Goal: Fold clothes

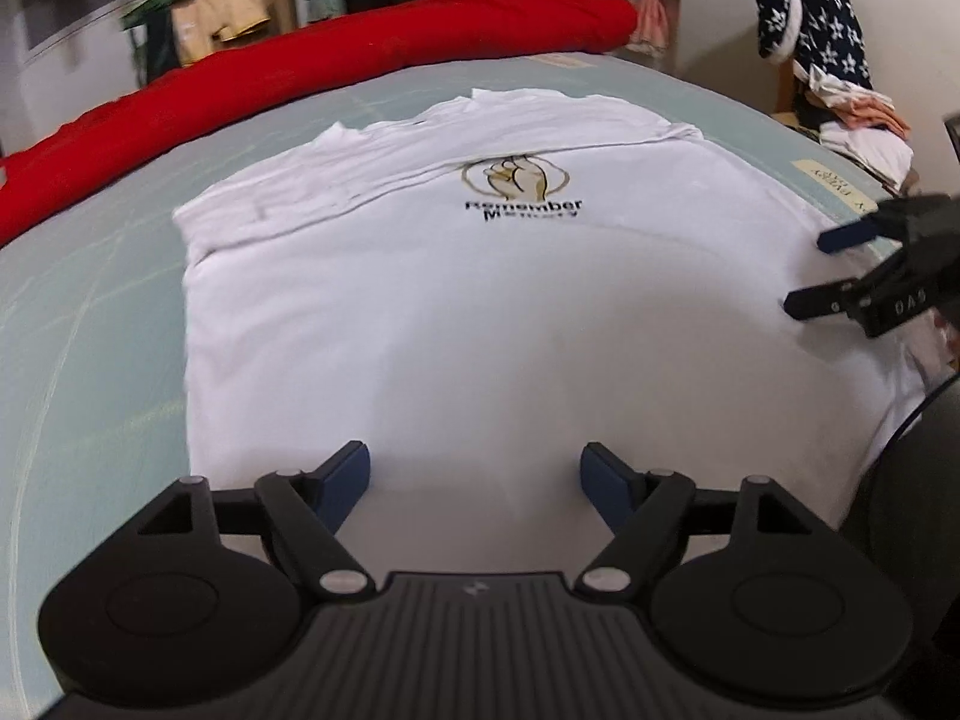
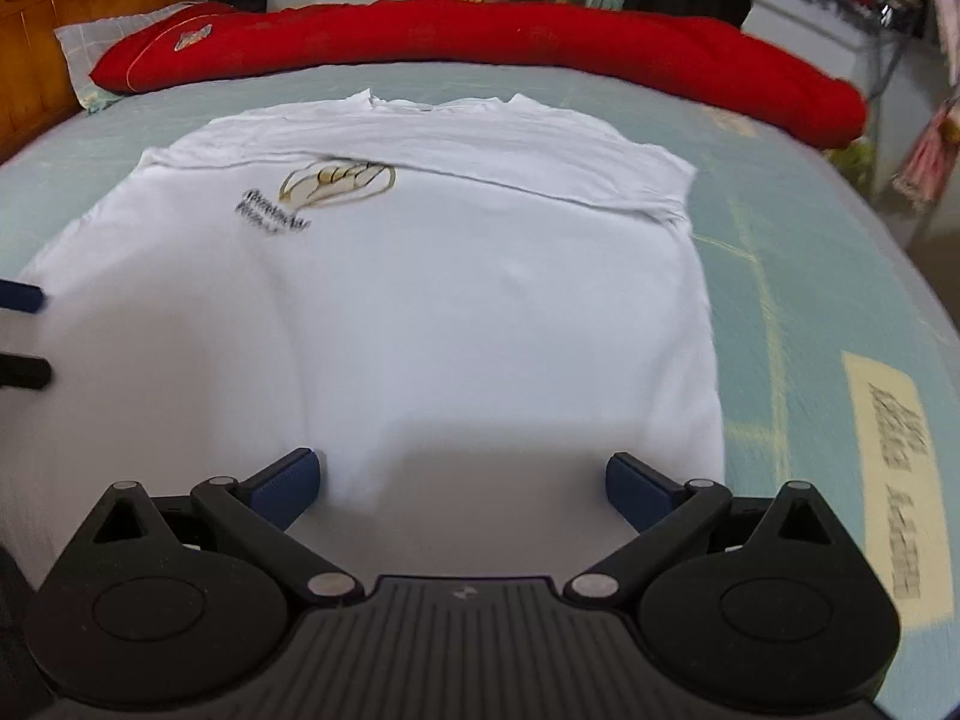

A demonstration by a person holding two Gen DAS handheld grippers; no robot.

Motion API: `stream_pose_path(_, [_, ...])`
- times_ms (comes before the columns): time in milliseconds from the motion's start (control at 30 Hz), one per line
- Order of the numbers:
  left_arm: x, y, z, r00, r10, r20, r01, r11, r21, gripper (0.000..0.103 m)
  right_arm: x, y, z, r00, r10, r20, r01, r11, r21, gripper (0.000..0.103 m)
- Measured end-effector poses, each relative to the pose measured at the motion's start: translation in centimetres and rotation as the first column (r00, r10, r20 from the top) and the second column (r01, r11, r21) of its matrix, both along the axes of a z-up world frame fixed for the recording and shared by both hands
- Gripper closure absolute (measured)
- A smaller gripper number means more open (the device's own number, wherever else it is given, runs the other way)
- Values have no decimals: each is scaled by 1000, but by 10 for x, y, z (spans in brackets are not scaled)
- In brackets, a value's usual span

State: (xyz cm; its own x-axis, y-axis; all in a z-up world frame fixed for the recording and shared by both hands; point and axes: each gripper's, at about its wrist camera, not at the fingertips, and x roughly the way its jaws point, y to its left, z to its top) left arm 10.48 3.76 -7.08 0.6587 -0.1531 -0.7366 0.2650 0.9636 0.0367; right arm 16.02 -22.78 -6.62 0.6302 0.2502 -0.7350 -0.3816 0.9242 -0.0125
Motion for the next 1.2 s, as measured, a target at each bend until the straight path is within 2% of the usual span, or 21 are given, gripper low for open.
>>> stream_pose_path(67, [-10,0,-1,1000,22,-1,-22,1000,-12,25,-9,-1,0,999,-31,15,31,1000,4,0])
stream_pose_path(133, [-16,-3,0,999,27,25,-27,1000,9,25,-18,0,1,998,-50,33,50,999,11,0])
stream_pose_path(233, [-21,-2,-4,999,28,28,-28,1000,11,23,-27,13,10,997,-18,77,15,999,33,0])
stream_pose_path(367, [-27,9,-7,996,84,0,-84,994,-67,21,-26,32,-6,1000,16,23,-16,1000,-6,0])
stream_pose_path(533, [-44,13,-10,996,92,-3,-92,993,-72,20,-32,26,-13,998,-9,63,6,999,49,0])
stream_pose_path(600, [-49,15,-8,995,104,12,-103,993,-59,20,-31,27,-12,998,-10,62,7,999,46,0])
stream_pose_path(800, [-56,27,-5,991,133,5,-132,987,-89,20,-37,25,-15,997,-14,82,10,999,49,0])
stream_pose_path(900, [-55,28,3,991,127,40,-124,990,-74,20,-38,26,-16,996,-14,93,10,999,48,0])
stream_pose_path(1033, [-38,26,9,987,100,125,-94,994,-48,20,-38,26,-16,995,-14,95,9,999,47,0])
stream_pose_path(1133, [-17,29,1,988,132,85,-127,990,-62,20,-38,25,-17,995,-12,99,7,999,50,0])
stream_pose_path(1200, [-12,35,-9,988,150,47,-145,985,-97,19,-39,25,-17,995,-11,101,6,999,51,0])
